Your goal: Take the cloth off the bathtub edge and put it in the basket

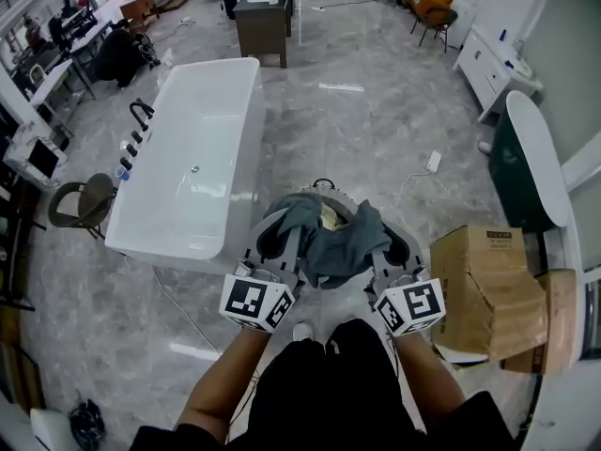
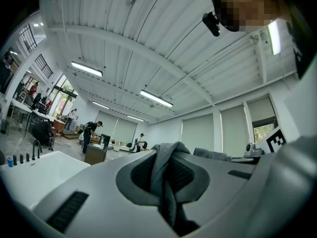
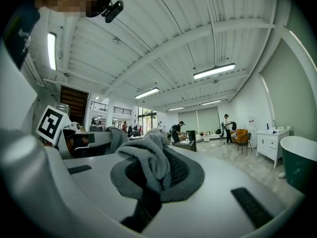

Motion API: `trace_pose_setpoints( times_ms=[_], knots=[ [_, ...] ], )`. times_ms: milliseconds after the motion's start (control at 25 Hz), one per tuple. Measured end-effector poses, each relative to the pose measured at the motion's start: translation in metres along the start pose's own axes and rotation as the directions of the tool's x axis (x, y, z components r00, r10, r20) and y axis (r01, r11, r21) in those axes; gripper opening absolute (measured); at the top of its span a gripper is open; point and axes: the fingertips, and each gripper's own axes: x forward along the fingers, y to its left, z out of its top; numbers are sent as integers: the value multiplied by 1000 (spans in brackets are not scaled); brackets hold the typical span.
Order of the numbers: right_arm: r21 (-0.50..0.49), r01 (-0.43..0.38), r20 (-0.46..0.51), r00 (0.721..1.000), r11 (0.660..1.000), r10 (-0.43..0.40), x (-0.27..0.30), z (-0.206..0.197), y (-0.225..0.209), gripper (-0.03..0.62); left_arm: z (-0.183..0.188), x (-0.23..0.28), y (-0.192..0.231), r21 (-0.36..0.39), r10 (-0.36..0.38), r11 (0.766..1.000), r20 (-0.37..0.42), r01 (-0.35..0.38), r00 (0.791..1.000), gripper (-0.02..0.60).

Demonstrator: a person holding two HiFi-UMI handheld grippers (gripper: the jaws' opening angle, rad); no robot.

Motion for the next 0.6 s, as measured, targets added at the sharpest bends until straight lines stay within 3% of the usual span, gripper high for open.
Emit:
trace_pose_setpoints(
  times_ms=[160, 440, 600],
  knots=[
    [48, 8, 1, 1000, 999, -8, 20, 4, -10, 38, 6, 23, 13, -2, 9, 1000, 11, -9, 1000, 31],
    [26, -24, -14, 1000, 999, 24, 67, 14, -27, 38, 25, 73, 40, -1, 14, 1000, 48, -14, 999, 31],
    [35, -83, -5, 996, 996, 84, 92, 27, -35, 38, 34, 105, 40, 27, 12, 1000, 61, -14, 998, 31]
  ],
)
